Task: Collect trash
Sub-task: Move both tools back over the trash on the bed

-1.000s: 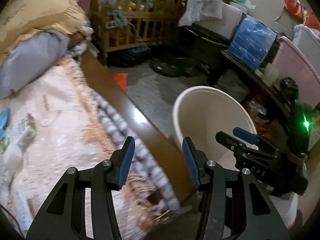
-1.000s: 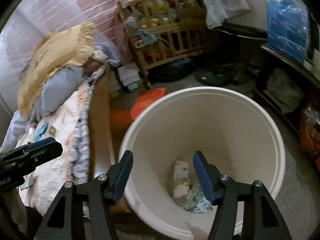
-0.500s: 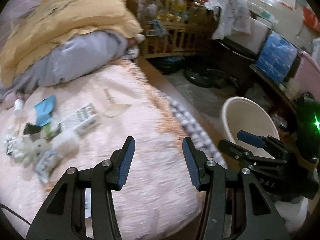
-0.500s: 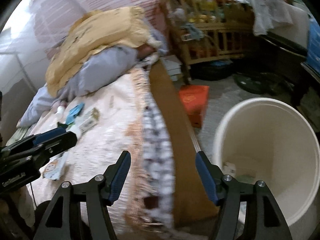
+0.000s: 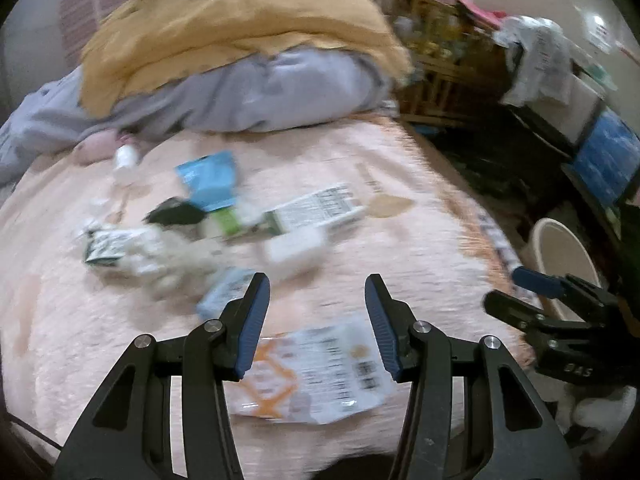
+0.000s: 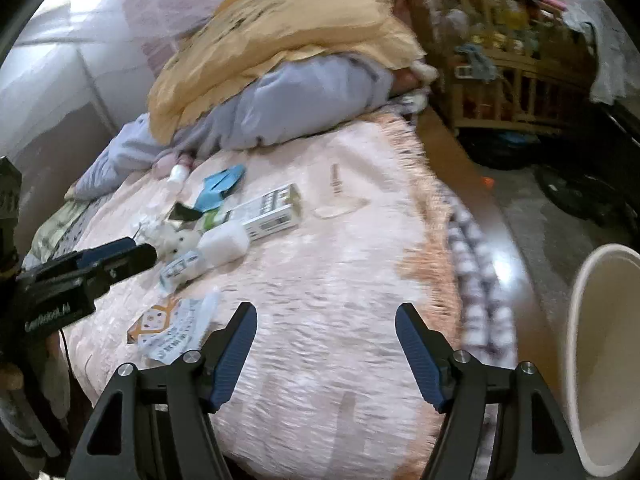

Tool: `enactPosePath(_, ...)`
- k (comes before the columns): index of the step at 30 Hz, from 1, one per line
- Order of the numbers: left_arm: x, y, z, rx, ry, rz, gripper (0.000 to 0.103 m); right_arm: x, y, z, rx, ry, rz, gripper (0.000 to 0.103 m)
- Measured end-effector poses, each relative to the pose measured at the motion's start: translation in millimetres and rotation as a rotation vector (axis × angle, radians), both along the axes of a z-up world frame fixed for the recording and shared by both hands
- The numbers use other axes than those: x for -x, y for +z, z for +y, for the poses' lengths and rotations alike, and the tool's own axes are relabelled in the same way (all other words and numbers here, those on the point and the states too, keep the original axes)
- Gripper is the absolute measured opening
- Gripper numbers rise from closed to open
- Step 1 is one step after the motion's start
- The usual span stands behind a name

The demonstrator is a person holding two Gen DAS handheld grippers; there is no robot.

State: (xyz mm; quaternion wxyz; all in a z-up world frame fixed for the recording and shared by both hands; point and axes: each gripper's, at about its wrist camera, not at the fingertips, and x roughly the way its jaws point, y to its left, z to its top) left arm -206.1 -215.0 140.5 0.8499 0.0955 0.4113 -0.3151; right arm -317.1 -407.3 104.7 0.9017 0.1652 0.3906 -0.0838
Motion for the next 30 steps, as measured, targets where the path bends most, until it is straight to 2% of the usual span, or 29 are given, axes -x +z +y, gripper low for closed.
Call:
enactPosePath(5, -33, -11, 43, -0.019, 0.101, 0.013, 0.048, -26, -7, 21, 0.006, 0.063, 0.027, 0.07)
enactPosePath(12, -59, -27, 80, -0.041, 0.186, 0.031, 0.048, -60, -16, 40, 0.008, 0.122, 0.058, 0.07)
enactPosePath(17, -73, -34, 93, -0.029, 0.224, 0.059, 0.048, -89, -18, 50, -0.013, 0.153, 0.067, 0.078)
enactPosePath(24, -88, -44, 101, 0.0, 0.246, 0.101, 0.048, -142, -25, 72, 0.012, 0.207, 0.101, 0.078)
enactPosePath(28, -101, -52, 100, 0.045, 0.258, 0.146, 0.048, -174, -39, 83, 0.028, 0.222, 0.139, 0.078)
enactPosePath(30, -109, -57, 100, 0.071, 0.262, 0.167, 0.052, -184, -46, 84, 0.023, 0.222, 0.152, 0.078)
